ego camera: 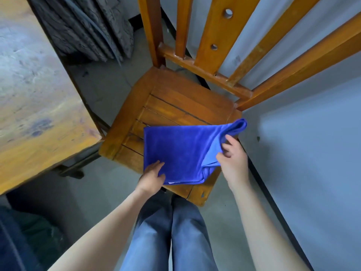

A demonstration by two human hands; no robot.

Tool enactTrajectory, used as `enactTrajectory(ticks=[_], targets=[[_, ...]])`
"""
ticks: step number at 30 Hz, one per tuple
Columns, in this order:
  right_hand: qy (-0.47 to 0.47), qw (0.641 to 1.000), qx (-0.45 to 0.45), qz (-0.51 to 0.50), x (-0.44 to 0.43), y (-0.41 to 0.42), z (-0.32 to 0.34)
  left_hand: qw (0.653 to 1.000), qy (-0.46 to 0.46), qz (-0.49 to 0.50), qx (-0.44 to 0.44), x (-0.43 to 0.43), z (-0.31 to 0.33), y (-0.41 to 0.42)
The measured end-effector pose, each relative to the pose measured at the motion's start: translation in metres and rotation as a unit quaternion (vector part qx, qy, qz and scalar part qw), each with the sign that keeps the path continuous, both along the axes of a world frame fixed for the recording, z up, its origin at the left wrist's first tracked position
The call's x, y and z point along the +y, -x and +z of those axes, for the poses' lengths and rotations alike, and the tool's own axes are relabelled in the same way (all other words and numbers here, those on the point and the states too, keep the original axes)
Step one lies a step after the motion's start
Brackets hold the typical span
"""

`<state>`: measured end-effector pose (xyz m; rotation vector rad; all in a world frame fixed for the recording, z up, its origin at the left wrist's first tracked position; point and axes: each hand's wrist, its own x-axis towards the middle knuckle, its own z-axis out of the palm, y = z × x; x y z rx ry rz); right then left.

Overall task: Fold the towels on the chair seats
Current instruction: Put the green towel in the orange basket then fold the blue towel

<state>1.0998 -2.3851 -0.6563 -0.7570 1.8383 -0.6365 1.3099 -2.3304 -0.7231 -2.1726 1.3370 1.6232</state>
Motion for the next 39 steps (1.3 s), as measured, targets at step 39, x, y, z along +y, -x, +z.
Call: enactTrajectory(ticks=[39], targets=[[0.194, 0.673, 0.394, 0.596, 0.056, -0.058, -0.091, 0.82, 0.378, -0.393, -0.172, 0.033, -0.051, -0.04]])
